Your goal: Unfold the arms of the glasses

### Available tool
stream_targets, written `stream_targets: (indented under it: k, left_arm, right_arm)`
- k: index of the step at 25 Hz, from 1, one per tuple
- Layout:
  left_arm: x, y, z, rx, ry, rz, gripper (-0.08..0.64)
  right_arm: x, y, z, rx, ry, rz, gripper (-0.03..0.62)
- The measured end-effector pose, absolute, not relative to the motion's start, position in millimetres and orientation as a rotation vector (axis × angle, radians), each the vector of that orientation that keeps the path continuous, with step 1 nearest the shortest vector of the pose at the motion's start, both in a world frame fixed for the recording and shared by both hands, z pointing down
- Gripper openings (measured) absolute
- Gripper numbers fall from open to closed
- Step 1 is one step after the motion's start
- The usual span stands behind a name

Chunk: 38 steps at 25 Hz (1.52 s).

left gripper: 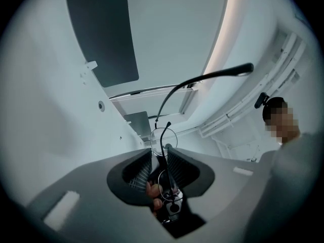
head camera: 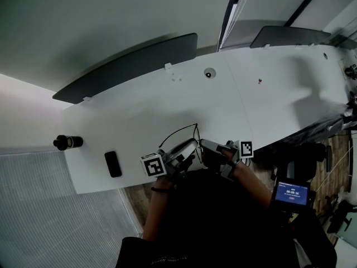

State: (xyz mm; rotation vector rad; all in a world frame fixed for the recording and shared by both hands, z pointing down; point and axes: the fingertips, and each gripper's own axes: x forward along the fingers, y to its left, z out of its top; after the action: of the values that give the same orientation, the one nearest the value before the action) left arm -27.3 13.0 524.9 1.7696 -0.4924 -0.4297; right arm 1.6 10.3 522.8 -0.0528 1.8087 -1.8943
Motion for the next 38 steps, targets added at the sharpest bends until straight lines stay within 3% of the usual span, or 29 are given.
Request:
stream_targets:
  k: [9,38]
  left_arm:
    - [-26,12,518,1.767,-0.47,-0.456,0.029]
    - [-29,13,518,1.73,-0.464,-0.502,0.02]
  right_arm:
    - [1,10,524,-0.061,1.806,-1.898,0.008]
    - [8,8,529,-0.107,1.812,-1.893,0.008]
